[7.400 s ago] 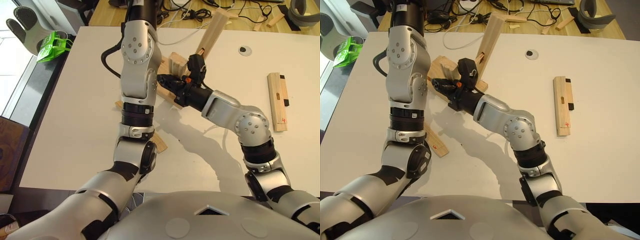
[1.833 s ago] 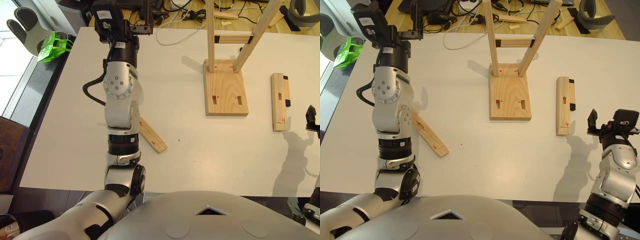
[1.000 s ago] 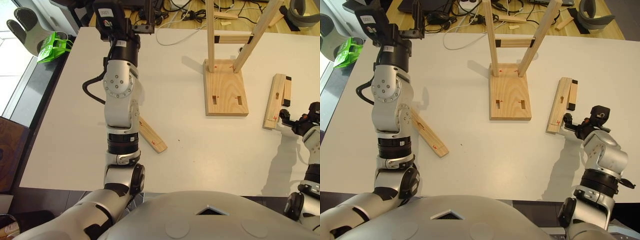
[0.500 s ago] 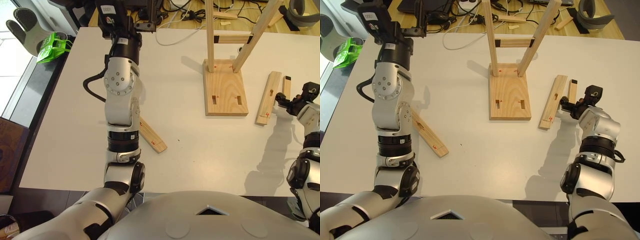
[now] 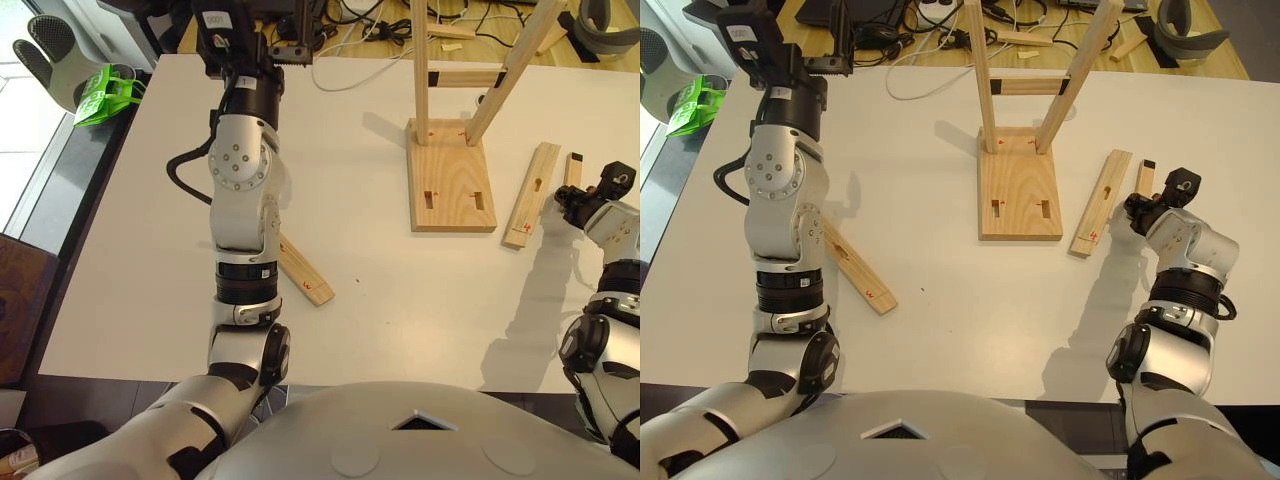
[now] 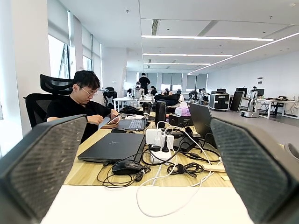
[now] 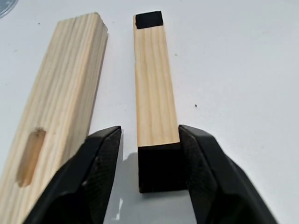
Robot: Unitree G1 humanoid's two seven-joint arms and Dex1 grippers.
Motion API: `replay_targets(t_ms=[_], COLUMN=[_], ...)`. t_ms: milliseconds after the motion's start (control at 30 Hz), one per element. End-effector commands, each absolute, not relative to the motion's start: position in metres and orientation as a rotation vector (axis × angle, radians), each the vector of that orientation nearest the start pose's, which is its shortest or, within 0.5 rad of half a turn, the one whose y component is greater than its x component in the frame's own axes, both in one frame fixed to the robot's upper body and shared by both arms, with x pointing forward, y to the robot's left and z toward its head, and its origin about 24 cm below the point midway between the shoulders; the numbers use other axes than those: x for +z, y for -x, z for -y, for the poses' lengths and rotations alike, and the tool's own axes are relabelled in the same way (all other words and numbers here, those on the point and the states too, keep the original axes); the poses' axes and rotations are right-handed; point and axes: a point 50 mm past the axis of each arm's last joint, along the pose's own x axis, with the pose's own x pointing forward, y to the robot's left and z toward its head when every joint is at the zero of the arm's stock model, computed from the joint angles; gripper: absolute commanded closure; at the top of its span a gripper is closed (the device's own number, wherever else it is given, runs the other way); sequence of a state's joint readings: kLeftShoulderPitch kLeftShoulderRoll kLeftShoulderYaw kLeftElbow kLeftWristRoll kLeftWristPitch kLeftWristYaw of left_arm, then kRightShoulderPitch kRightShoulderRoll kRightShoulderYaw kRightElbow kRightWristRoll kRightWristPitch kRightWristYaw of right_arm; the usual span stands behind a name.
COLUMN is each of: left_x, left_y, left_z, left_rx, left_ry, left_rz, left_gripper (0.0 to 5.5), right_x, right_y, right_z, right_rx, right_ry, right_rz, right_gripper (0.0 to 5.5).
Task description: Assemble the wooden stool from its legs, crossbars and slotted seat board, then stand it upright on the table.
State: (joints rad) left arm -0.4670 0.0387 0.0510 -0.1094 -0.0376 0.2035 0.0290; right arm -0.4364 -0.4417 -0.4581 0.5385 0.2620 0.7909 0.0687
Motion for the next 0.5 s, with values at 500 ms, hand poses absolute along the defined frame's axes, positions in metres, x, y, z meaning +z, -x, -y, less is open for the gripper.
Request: replay_targets(t_ms=[500], left_x=[0.268], left_y=[-0.333], left_z=[-0.156], left_rx=[-0.033], left_ry=[0.034], left_rz=[0.583], left_gripper=[0.65], right_x=[0.149], right_y=[-0.301], right_z=[0.28], right_rx=[-0.369], right_ry=[0.298], right_rz=[0.054], right_gripper=[4.19])
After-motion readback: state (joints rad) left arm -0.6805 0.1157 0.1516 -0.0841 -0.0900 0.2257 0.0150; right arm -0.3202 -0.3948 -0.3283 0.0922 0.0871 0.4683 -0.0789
